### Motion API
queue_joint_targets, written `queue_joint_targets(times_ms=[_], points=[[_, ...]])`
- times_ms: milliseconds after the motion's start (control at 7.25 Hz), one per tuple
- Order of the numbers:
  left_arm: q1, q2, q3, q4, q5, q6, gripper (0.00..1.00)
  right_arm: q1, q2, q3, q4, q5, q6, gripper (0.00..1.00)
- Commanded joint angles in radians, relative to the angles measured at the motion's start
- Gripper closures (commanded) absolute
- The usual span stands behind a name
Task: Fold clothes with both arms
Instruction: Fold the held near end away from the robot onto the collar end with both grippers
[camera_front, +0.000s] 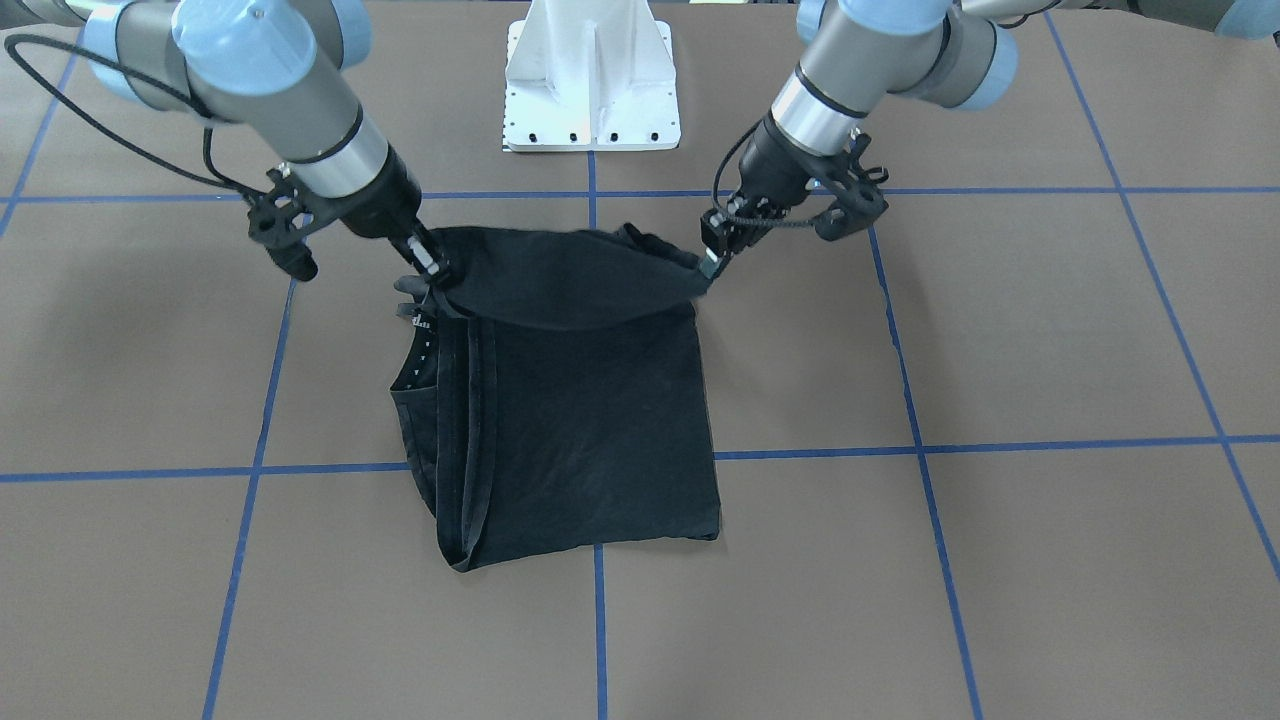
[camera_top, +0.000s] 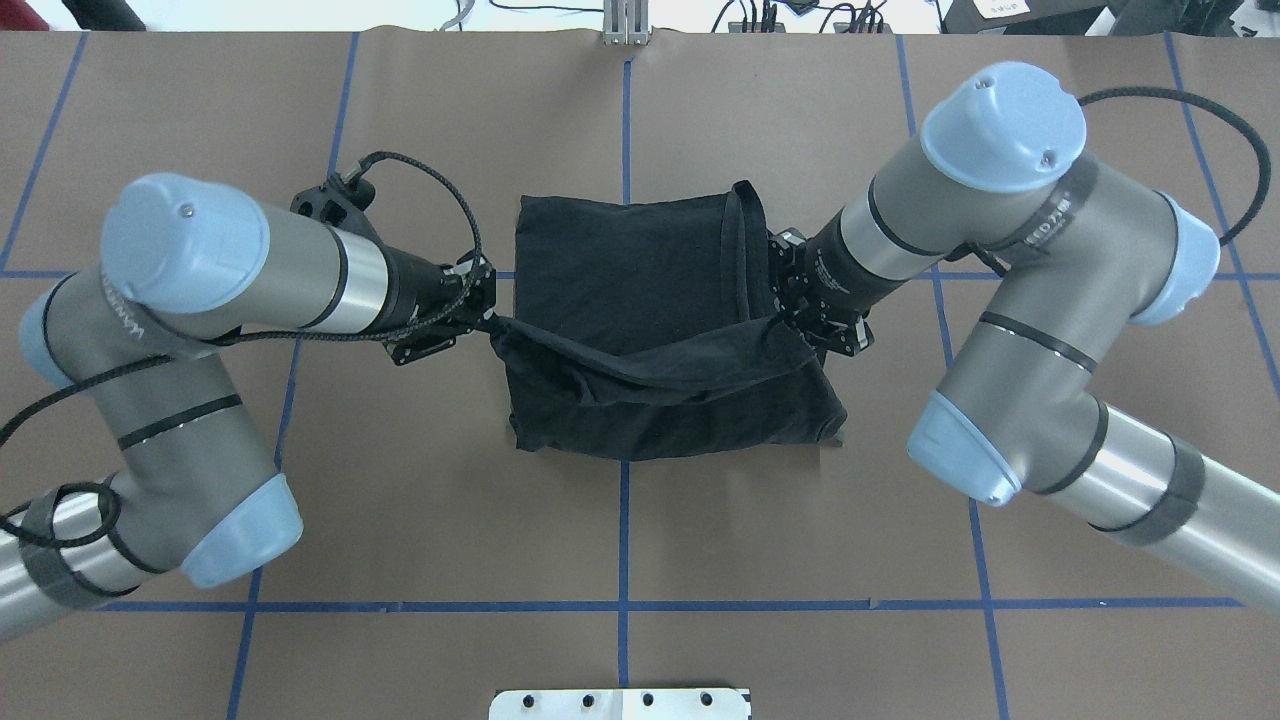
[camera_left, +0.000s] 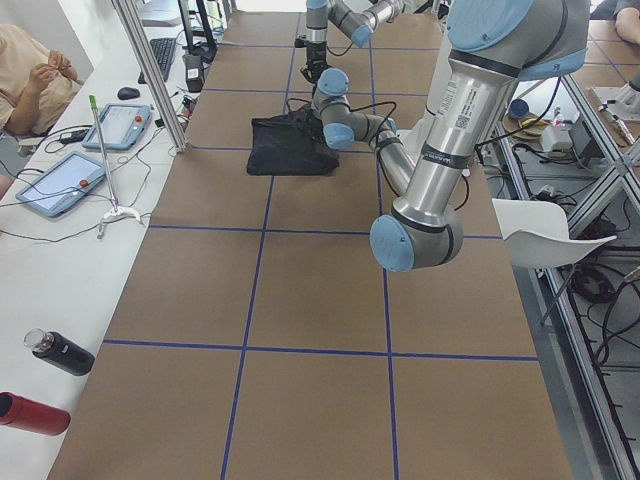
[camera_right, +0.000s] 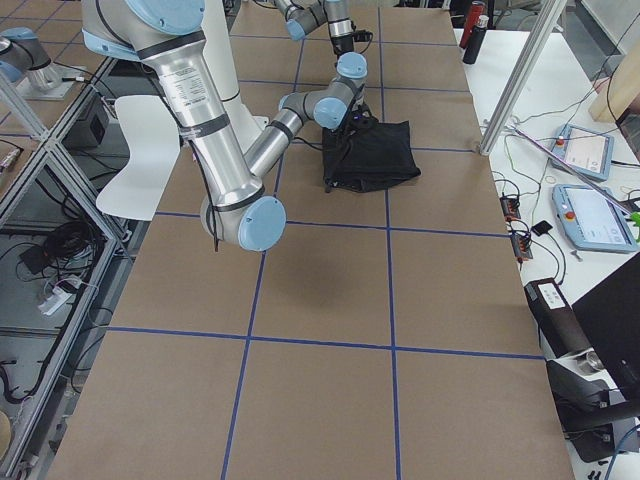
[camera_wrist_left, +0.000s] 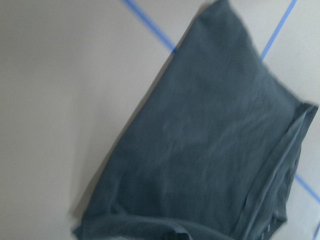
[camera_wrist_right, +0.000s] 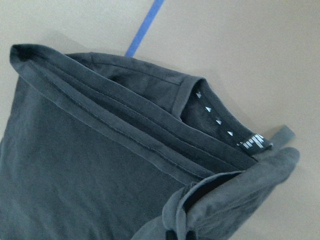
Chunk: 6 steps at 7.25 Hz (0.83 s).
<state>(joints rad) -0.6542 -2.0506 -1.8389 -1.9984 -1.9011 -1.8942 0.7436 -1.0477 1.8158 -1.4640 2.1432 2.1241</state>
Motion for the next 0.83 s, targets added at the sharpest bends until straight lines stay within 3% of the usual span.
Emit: queue_joint_targets(times_ms=[0,414,689], points=[[-0.076,-0.084,0.16,-0.035,-0.006,0.061,1.0,0.075,0.09,-0.215,0.119,0.045,-0.003,1.0],[-0.117,-0.176,0.312,-0.121,-0.003,0.07,1.0,0.12,0.198,-0.389,0.143,0.06,-0.052,1.0],[-0.119,-0.178,0.401,-0.232,0.005,0.154,1.0,0.134,0.221,-0.437,0.145,0.06,-0.091,1.0]])
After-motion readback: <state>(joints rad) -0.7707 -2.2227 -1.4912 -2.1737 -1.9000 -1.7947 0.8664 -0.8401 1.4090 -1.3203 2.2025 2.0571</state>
